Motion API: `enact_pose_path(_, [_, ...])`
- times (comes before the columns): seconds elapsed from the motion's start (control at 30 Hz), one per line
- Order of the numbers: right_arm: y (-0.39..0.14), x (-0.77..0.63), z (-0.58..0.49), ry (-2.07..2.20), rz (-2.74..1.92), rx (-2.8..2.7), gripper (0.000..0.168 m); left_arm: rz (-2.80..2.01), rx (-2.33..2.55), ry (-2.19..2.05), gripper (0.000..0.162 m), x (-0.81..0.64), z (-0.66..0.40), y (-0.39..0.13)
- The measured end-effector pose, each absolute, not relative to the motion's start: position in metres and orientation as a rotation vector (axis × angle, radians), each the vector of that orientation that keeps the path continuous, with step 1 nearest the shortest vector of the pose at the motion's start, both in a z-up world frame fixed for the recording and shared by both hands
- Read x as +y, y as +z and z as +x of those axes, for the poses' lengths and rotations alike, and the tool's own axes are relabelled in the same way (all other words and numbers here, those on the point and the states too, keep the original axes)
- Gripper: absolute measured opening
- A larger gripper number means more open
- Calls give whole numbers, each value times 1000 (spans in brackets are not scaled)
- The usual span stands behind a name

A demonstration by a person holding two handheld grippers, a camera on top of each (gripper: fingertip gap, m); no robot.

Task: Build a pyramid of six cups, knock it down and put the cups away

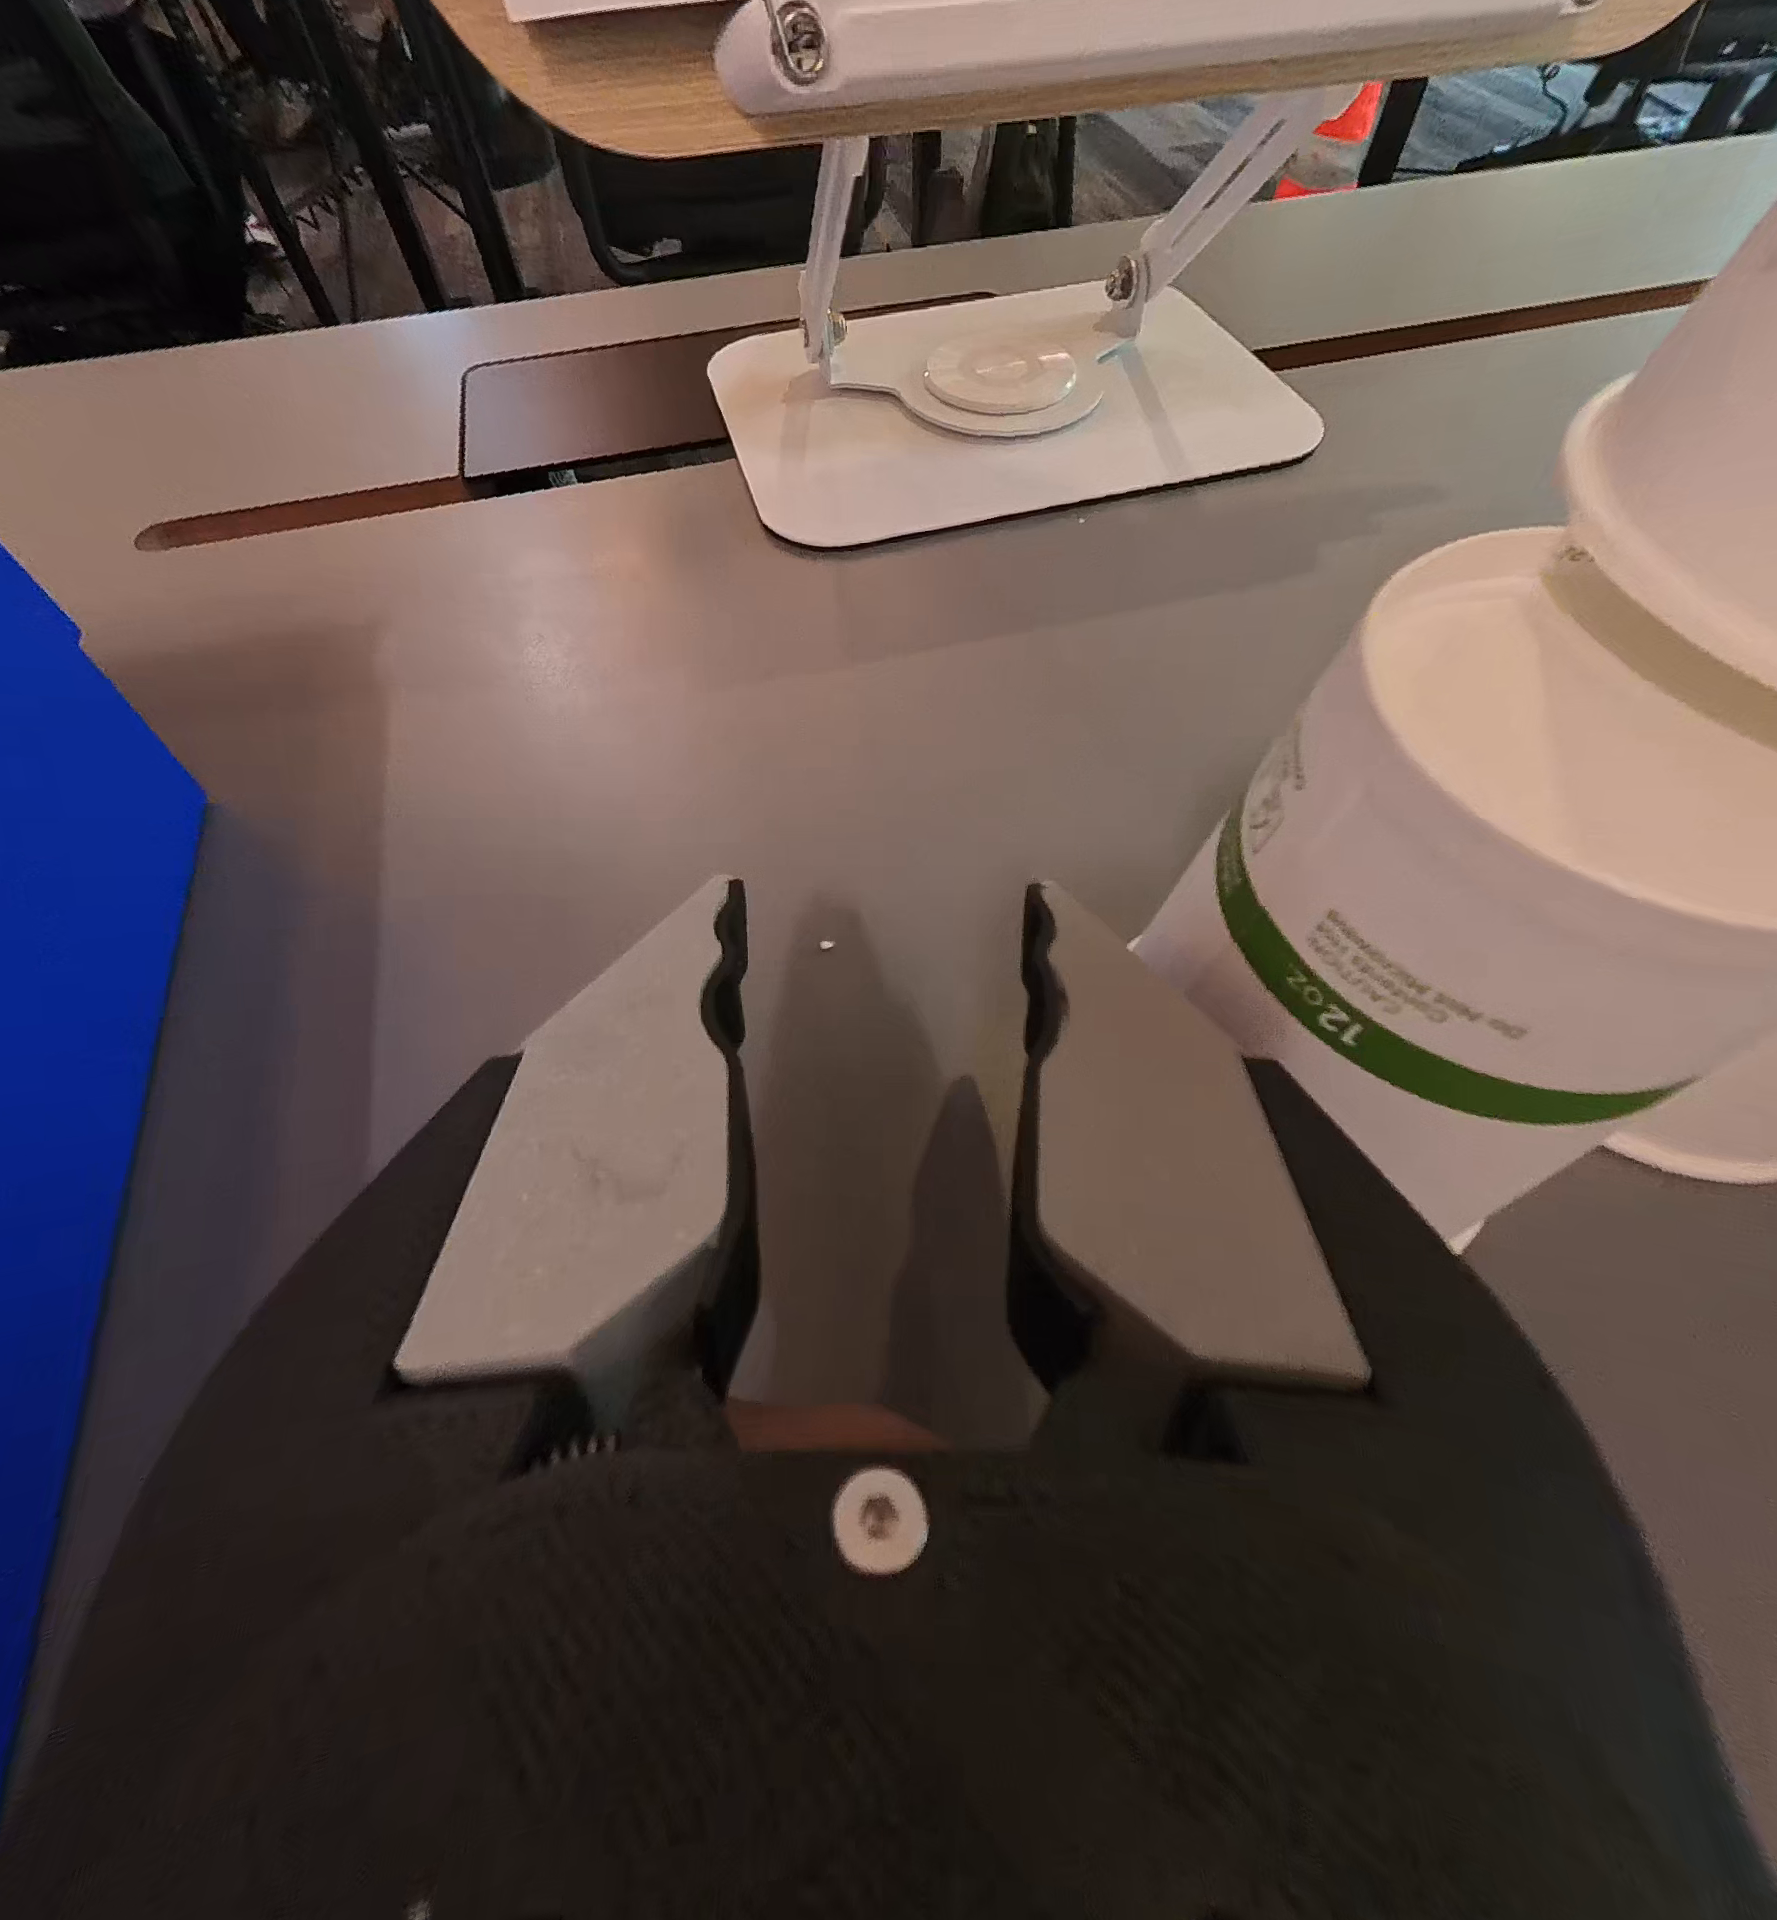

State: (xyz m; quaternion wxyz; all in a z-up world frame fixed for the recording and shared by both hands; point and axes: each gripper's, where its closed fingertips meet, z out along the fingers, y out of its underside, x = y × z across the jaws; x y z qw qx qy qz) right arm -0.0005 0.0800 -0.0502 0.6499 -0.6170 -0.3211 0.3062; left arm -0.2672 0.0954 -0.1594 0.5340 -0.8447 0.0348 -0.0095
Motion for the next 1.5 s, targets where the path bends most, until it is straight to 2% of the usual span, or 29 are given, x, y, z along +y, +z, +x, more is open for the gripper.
enact_pose_path(0.33, [-44, 54, -20, 772, -1305, -849, 31, -2011, 112, 8, 51, 96, -265, -159])
enact_pose_path(0.63, [-45, 0, -45, 1045, -1179, -1152, 8, -2016, 121, 6, 51, 96, -262, -160])
enact_pose_path(0.9, [-58, -26, -51, 1163, -1175, -1346, 9, -2030, 142, -5, 51, 96, -258, -162])
enact_pose_path(0.97, [-66, -33, -52, 1198, -1187, -1418, 5, -2034, 148, -10, 51, 95, -256, -163])
enact_pose_path(1.13, [-90, -12, -57, 1143, -1346, -1410, 3, -2039, 145, -9, 52, 95, -257, -164])
enact_pose_path(1.27, [-106, 67, -51, 869, -1602, -1033, 0, -2044, 140, -16, 52, 95, -257, -164])
enact_pose_path(1.37, [-105, 60, -53, 948, -1583, -1049, 0, -2045, 141, -15, 52, 95, -257, -165])
enact_pose_path(1.43, [-103, 58, -51, 912, -1560, -1074, 9, -2045, 139, -16, 52, 95, -257, -165])
enact_pose_path(1.5, [-98, 54, -50, 908, -1527, -1094, 9, -2048, 136, -21, 52, 95, -257, -165])
